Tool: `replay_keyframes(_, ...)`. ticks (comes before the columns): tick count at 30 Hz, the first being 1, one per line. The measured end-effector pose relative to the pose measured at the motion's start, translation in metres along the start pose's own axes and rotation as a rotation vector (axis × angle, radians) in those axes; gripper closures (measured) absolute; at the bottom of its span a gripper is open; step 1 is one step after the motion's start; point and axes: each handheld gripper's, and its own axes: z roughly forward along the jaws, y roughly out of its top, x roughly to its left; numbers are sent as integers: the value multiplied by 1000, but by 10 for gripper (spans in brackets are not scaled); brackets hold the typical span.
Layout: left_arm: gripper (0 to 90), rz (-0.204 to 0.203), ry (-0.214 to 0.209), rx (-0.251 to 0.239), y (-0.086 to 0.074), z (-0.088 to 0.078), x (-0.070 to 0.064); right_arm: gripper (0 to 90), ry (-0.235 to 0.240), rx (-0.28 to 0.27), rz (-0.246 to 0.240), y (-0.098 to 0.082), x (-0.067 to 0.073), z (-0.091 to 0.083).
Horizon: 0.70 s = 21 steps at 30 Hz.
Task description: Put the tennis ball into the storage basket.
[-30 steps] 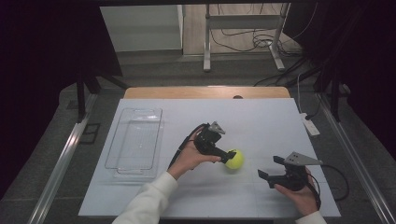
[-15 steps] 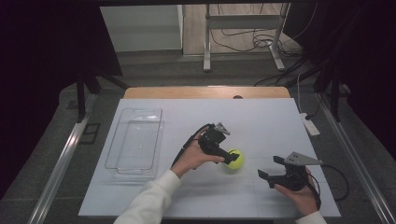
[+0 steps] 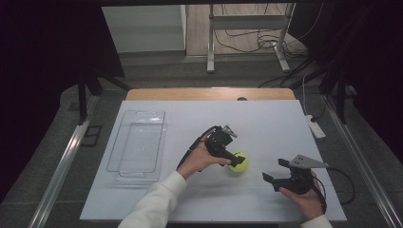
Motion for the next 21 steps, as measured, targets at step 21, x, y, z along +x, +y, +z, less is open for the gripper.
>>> replay_keyframes(21, 73, 18, -11, 61, 2, 19, 1, 108, -3, 0, 2, 0, 0, 0)
